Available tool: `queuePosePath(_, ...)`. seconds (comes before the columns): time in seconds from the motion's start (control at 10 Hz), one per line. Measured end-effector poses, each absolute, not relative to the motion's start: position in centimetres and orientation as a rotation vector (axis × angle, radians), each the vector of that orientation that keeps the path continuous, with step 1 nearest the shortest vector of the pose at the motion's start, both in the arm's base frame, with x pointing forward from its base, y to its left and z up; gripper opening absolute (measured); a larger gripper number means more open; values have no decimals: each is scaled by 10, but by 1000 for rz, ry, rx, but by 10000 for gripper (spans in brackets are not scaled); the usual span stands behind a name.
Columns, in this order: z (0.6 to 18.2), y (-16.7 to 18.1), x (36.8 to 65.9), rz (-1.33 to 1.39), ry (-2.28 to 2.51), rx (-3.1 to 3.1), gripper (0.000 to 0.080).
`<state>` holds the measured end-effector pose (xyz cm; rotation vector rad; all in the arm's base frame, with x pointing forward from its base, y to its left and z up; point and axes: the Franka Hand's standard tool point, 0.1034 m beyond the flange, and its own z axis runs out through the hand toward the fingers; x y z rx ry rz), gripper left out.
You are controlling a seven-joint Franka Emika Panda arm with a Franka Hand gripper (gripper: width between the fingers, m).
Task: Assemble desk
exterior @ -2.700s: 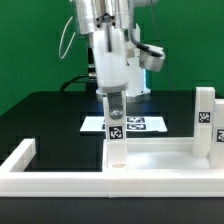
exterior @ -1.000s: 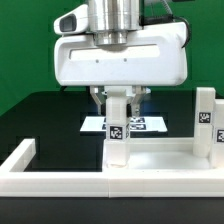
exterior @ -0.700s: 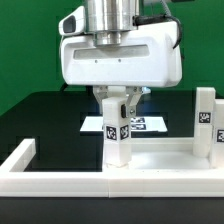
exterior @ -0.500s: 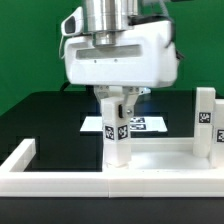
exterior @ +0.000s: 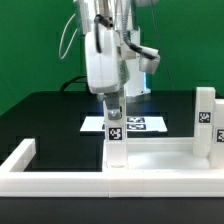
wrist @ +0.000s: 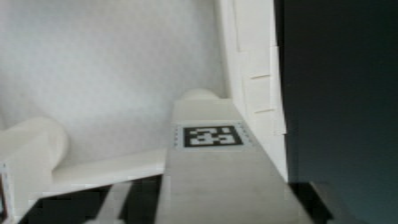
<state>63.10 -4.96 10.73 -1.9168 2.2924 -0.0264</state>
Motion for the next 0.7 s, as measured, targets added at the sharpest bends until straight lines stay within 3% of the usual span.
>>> queuePosePath(0.1, 107, -50, 631, -28, 2275, -1939, 290)
queuePosePath(0.3, 108, -50, 633, -70, 1900, -2311, 606)
queuePosePath(0.7, 104, -50, 628, -96, 1435, -2640, 646)
